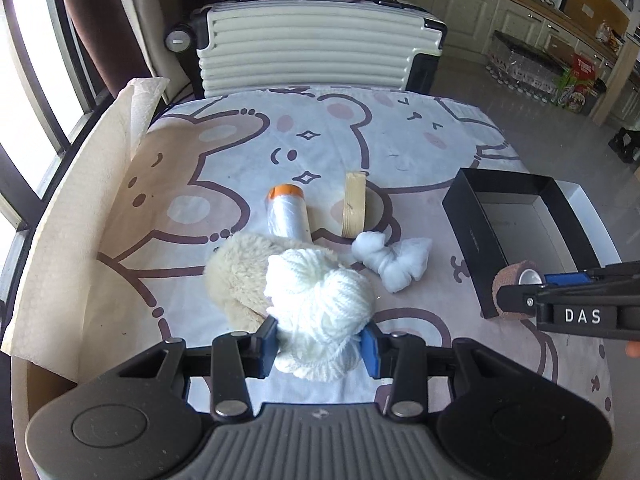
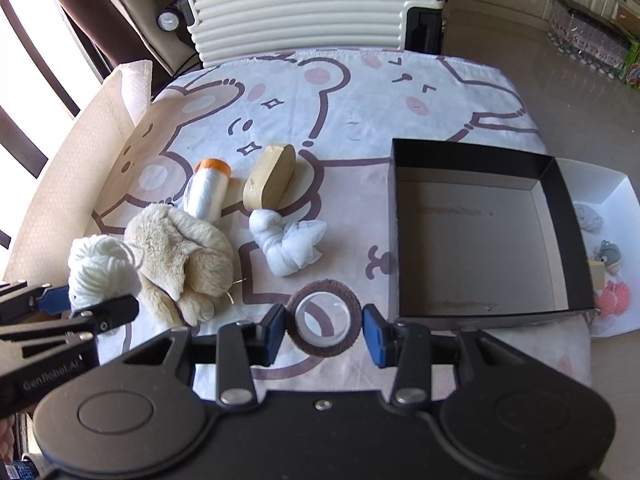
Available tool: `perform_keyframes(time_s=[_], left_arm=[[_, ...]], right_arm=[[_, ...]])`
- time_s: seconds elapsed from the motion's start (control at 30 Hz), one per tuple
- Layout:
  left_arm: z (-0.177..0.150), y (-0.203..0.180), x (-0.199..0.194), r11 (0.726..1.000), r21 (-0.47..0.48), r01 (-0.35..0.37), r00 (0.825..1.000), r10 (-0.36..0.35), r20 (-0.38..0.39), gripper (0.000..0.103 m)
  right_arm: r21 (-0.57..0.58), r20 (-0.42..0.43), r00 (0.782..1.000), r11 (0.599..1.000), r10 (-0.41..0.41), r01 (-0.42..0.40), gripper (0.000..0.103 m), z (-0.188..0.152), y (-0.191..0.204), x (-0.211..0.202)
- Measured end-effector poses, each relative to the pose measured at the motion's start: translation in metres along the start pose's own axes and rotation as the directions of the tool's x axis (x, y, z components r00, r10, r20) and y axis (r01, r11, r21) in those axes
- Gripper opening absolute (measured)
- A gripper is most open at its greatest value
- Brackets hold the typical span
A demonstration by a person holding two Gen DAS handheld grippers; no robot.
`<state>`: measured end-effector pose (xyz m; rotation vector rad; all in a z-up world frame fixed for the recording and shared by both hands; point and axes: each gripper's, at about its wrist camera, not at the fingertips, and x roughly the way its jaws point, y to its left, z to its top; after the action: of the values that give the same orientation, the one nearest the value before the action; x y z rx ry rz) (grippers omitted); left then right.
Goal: Organize objects
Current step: 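Carry the yarn ball and tape roll with both grippers over the black box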
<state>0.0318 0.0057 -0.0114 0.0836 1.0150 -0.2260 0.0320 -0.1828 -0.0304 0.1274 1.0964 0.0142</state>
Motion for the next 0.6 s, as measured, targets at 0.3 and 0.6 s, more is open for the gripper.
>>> perform_keyframes(time_s=[0.3, 0.6], left_arm=[[0.003, -0.006, -0.003, 0.999, -0.037, -0.026, 1.000, 0.026, 0.000, 0.043], [0.004, -0.010, -0.012, 0.999, -0.041, -0.032, 0.999, 0.033, 0.006, 0.043]], right_arm=[[-0.017, 0.031, 0.999, 0.999, -0.028, 0.029, 0.043, 0.000, -0.003, -0.011], [0.006, 0.049, 0.998, 1.000, -0.027, 0.027, 0.043, 0.001, -0.008, -0.022]])
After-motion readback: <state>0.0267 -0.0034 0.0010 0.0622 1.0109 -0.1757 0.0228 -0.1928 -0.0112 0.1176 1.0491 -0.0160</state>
